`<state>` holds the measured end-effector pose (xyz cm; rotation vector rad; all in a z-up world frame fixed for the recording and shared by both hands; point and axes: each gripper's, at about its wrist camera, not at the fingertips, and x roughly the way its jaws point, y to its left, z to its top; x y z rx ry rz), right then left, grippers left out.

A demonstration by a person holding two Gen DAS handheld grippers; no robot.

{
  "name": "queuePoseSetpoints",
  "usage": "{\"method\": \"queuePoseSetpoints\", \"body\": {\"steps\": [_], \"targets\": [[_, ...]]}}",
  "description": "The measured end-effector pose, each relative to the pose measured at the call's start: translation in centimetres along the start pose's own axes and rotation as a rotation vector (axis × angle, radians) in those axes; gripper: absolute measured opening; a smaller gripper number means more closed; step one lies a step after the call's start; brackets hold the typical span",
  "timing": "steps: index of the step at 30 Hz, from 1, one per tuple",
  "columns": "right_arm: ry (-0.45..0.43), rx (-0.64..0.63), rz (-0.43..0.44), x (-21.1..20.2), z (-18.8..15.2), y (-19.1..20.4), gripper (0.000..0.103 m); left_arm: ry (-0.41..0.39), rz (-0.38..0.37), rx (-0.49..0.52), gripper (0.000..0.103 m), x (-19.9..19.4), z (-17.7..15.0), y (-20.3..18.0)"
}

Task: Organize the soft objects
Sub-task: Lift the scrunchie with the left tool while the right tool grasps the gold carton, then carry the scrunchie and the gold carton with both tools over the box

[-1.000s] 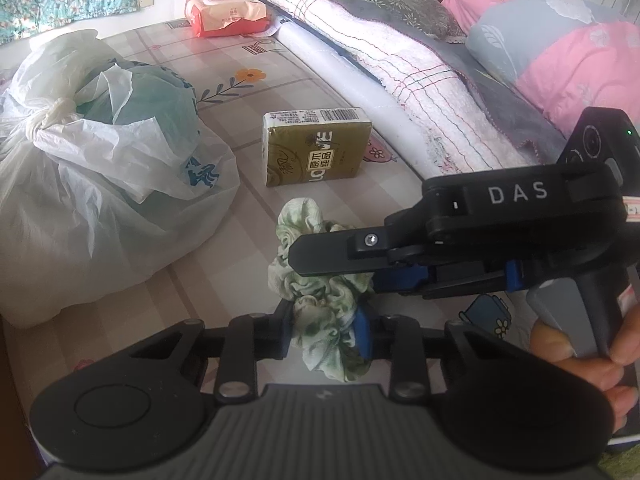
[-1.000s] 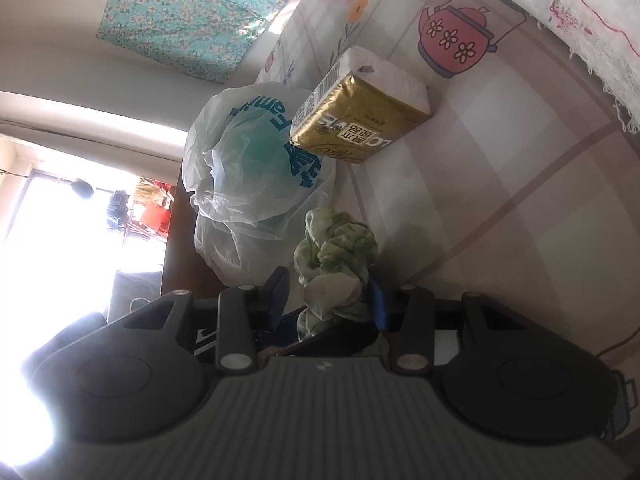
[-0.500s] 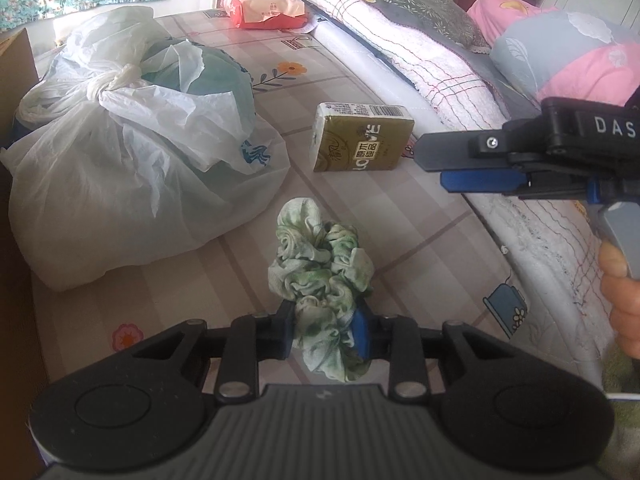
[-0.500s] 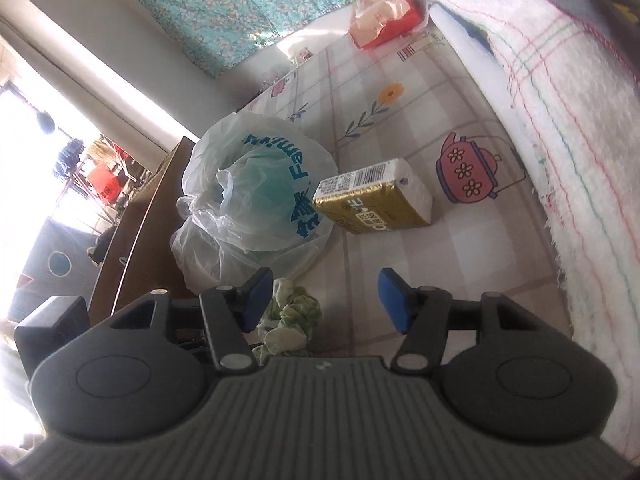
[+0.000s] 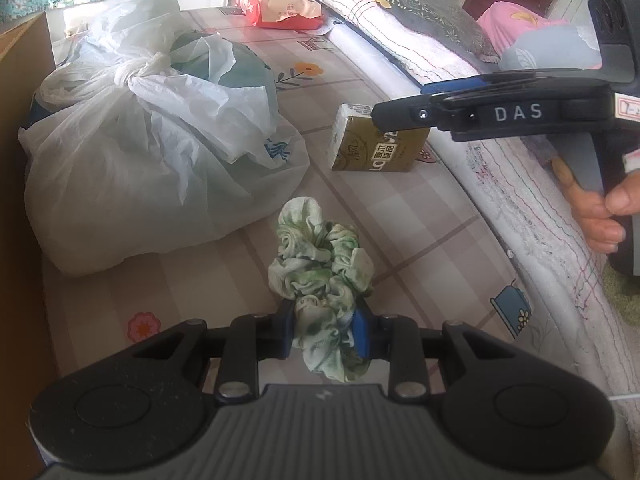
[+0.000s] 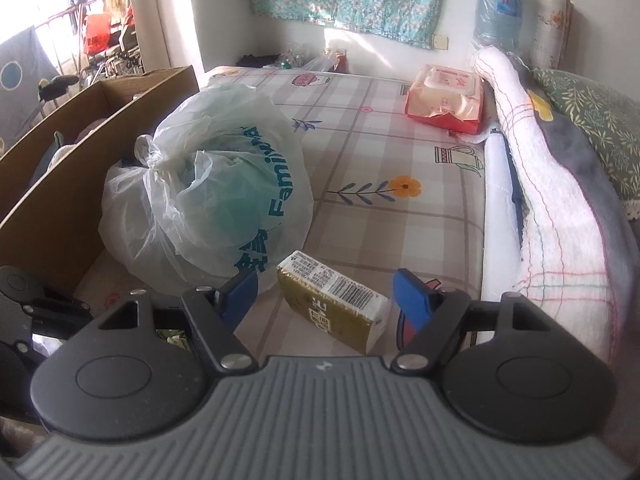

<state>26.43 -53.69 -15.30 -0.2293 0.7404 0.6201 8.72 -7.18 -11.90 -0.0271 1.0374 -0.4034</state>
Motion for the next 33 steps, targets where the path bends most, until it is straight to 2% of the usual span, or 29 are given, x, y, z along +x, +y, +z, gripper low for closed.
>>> {"method": "queuePoseSetpoints", "body": {"steps": [3, 5, 8, 14, 18, 23, 29, 33], "targets": [[0.043, -0.077, -0.002, 1.5, 0.3, 0.8, 0.073, -0.002, -0.001, -0.009, 0.03, 0.0, 0.0, 0.0], [0.072, -0.146, -0.037, 2.4, 0.1, 1.8, 0.072, -0.004, 0.0, -0.01, 0.03, -0.1, 0.0, 0.0], [0.091, -0.204, -0.104, 2.6, 0.0, 2.6, 0.059, -0.006, 0.003, -0.009, 0.03, -0.1, -0.1, -0.1], [0.101, -0.151, -0.149, 1.2, -0.6, 1.9, 0.032, -0.015, 0.01, -0.019, 0.03, -0.1, -0.2, -0.1], [0.08, -0.04, -0.154, 0.0, -1.0, 0.4, 0.025, -0.025, 0.012, -0.022, 0.029, -0.2, -0.2, -0.3], [0.033, 0.183, -0.084, -2.2, -2.4, -1.9, 0.023, -0.036, -0.028, -0.034, 0.029, -0.7, -0.1, -0.4], [-0.108, 0.446, -0.022, -6.6, -5.1, -3.4, 0.023, -0.075, -0.063, -0.053, 0.029, -2.2, 0.2, -0.4], [-0.195, 0.549, 0.031, -9.3, -6.6, -3.3, 0.023, -0.123, -0.081, -0.049, 0.029, -4.2, 0.2, -0.7]]}}
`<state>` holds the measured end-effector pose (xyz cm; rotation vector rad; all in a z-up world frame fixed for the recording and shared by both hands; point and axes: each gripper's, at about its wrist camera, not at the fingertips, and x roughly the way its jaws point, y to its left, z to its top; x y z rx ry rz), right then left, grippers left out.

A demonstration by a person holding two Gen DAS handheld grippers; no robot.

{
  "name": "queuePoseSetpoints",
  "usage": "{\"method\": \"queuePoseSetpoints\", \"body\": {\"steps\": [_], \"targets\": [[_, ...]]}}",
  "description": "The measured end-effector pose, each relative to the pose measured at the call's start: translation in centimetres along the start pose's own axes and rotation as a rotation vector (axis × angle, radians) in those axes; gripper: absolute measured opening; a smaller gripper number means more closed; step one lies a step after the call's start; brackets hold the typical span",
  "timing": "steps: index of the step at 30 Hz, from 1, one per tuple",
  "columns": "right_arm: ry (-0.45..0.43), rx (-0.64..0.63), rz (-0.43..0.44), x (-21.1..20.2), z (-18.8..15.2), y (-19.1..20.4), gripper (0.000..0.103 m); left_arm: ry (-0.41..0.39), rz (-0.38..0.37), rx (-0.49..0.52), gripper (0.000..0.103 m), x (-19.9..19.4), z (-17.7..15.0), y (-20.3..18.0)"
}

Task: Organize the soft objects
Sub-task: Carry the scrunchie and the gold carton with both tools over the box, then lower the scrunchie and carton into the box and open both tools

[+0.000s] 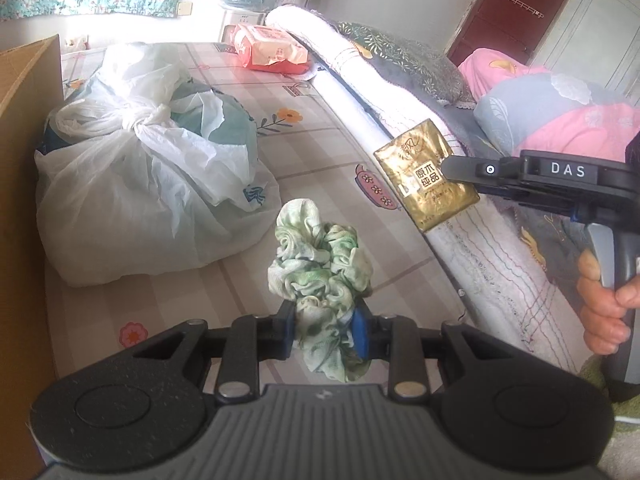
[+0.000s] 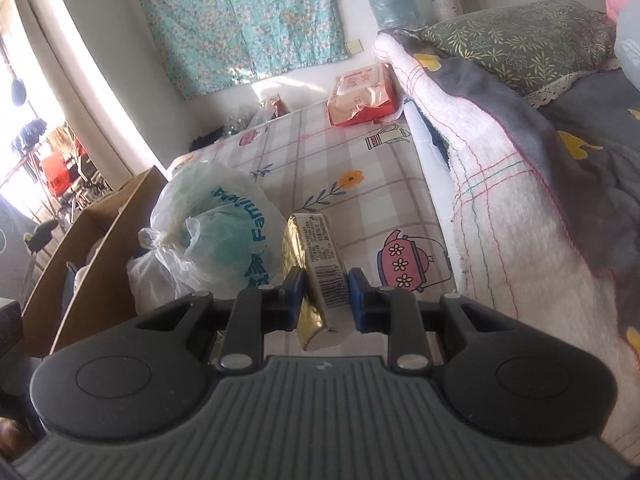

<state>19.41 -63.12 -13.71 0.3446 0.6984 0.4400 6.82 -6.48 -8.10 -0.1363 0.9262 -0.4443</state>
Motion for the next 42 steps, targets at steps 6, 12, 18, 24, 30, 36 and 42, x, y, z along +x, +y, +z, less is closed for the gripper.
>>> {"method": "queuePoseSetpoints", "body": {"steps": [6, 12, 18, 24, 30, 36, 42], "targets": [[-0.033, 0.043, 0.059, -2.0, 0.3, 1.4, 0.023, -0.112, -0.032, -0.034, 0.029, -5.3, 0.4, 0.6], [-0.077, 0.02, 0.176, -2.9, 1.7, 5.5, 0.023, -0.254, 0.028, -0.079, 0.029, -13.1, 1.0, 3.9], [-0.038, -0.008, 0.344, -1.2, 2.6, 10.7, 0.023, -0.343, 0.227, -0.167, 0.029, -20.1, 0.1, 9.5], [0.094, -0.089, 0.495, 3.2, 3.7, 17.6, 0.023, -0.273, 0.291, -0.355, 0.029, -21.6, -1.4, 16.1], [0.339, -0.26, 0.569, 9.0, 4.0, 26.1, 0.023, -0.149, 0.267, -0.423, 0.029, -20.1, -3.3, 20.6], [0.566, -0.482, 0.507, 14.6, 3.2, 33.4, 0.023, 0.015, 0.263, -0.415, 0.03, -18.1, -3.4, 23.3], [0.762, -0.634, 0.467, 18.6, 1.1, 37.6, 0.023, 0.136, 0.23, -0.425, 0.031, -16.3, -3.4, 25.2]]}}
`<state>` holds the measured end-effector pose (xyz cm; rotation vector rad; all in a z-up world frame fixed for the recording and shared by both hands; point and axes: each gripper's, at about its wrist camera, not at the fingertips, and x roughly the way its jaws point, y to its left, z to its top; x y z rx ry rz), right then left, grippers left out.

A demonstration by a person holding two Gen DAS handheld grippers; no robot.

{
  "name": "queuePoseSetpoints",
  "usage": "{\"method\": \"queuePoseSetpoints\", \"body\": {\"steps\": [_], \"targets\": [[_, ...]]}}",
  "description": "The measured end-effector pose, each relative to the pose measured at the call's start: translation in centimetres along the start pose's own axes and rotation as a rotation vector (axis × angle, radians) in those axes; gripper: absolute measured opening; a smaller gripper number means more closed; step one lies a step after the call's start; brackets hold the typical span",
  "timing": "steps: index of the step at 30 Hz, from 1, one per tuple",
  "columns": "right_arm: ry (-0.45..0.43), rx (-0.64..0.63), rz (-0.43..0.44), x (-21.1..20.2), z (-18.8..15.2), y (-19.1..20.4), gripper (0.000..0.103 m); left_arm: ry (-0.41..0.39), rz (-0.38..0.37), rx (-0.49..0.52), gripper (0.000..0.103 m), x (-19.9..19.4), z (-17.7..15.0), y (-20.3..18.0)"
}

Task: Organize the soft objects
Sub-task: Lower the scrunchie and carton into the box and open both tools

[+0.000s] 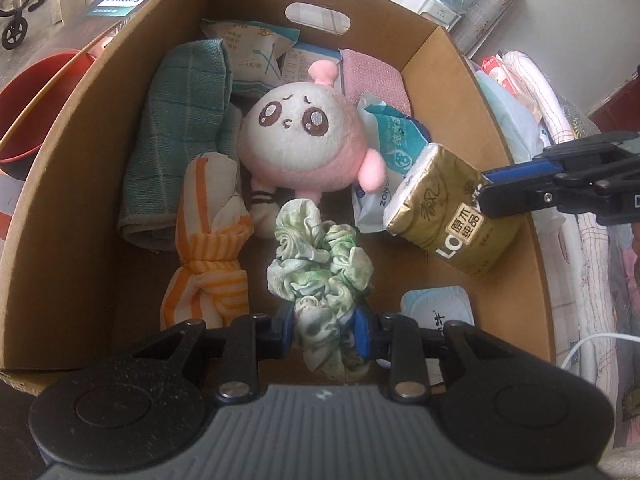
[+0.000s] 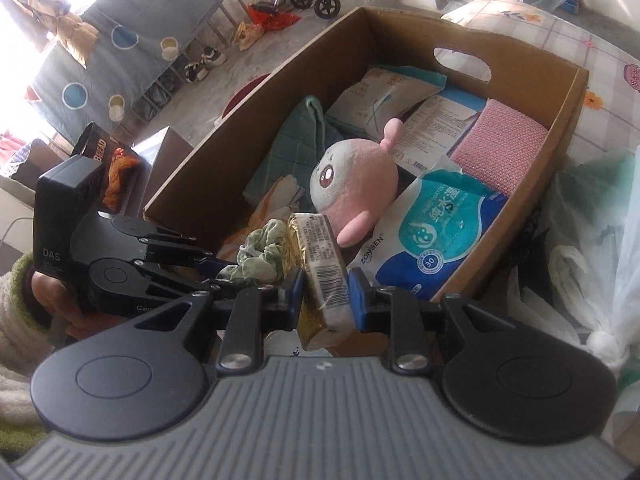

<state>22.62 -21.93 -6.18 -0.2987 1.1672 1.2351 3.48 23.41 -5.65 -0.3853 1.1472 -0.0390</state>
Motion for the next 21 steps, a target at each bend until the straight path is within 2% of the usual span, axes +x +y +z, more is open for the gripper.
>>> {"method": "queuePoseSetpoints", "body": {"steps": [4, 5, 6, 8, 15, 18, 21], "targets": [[0.147, -0.015, 0.012, 2.9, 1.4, -0.4, 0.024, 0.022, 0.004, -0.006, 0.036, 0.3, 0.2, 0.3], [0.151, -0.029, -0.002, 3.1, 1.7, -0.3, 0.024, 0.024, 0.001, -0.009, 0.037, 0.3, 0.2, 0.4], [0.152, -0.034, -0.019, 3.0, 2.0, -0.2, 0.028, 0.024, 0.0, -0.013, 0.039, 0.3, 0.2, 0.4], [0.138, -0.041, -0.041, 2.7, 2.4, 0.1, 0.029, 0.019, 0.003, -0.018, 0.045, 0.2, 0.1, 0.4], [0.064, -0.049, -0.078, 0.8, 2.4, 0.3, 0.029, -0.04, 0.039, 0.016, 0.051, -0.9, -0.2, -0.5], [0.017, -0.038, -0.079, 0.4, 1.7, 0.1, 0.029, -0.075, 0.055, 0.031, 0.054, -1.6, -0.5, -1.0], [-0.065, -0.021, -0.082, -1.0, 0.7, 0.2, 0.03, -0.136, 0.086, 0.045, 0.058, -2.7, -0.9, -1.5]]}}
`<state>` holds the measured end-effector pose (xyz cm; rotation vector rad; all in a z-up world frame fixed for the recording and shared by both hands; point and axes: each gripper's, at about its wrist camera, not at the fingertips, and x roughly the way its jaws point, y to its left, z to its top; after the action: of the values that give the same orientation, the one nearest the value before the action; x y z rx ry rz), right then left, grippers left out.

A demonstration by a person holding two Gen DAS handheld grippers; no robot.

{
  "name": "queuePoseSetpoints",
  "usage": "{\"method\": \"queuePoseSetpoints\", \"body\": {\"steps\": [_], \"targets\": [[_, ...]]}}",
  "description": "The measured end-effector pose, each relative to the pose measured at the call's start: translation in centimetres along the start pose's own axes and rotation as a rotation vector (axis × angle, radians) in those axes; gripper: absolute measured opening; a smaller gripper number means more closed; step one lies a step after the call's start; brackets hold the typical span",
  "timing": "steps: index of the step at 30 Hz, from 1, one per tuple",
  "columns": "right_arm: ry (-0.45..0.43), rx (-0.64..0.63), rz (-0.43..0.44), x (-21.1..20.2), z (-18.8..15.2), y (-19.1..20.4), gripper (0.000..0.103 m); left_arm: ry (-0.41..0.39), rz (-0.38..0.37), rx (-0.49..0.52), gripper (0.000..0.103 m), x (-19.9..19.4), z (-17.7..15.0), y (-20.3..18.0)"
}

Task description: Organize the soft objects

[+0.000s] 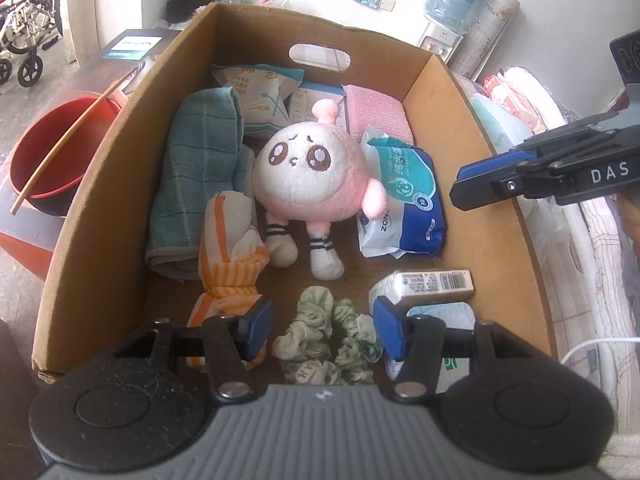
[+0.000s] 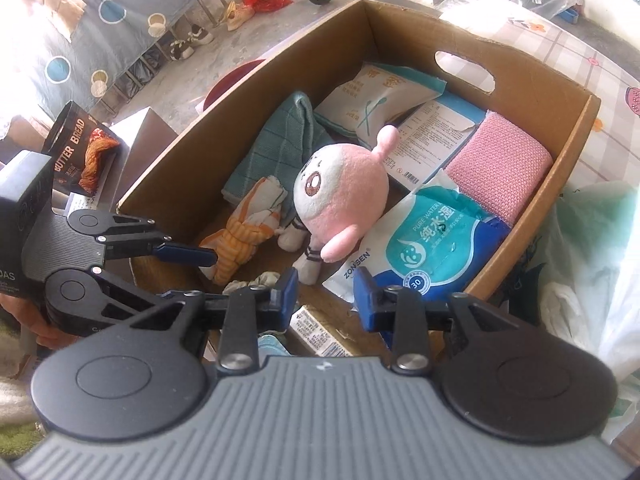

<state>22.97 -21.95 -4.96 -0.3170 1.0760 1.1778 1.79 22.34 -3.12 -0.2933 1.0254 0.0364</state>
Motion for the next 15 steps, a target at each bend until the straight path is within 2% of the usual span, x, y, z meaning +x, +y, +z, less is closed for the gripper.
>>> {"method": "queuePoseSetpoints", "body": {"steps": [6, 10, 11, 13, 15], "targets": [[-0.26, 0.072, -0.021, -5.4, -3.6, 0.6, 0.038, -0.14, 0.039, -0.006, 0.073, -2.8, -0.8, -0.7], [-0.449, 0.108, -0.087, -8.7, -8.1, 2.3, 0.054, -0.229, 0.05, -0.027, 0.089, -5.0, -1.6, -1.5], [-0.478, 0.113, -0.105, -9.1, -9.2, 2.8, 0.057, -0.249, 0.06, -0.031, 0.094, -5.5, -1.8, -1.8], [-0.533, 0.14, -0.141, -9.7, -11.8, 3.8, 0.073, -0.289, 0.092, -0.031, 0.1, -6.5, -2.2, -2.6], [-0.576, 0.181, -0.168, -10.0, -14.0, 4.5, 0.082, -0.329, 0.118, -0.021, 0.103, -7.3, -2.8, -3.5]]}}
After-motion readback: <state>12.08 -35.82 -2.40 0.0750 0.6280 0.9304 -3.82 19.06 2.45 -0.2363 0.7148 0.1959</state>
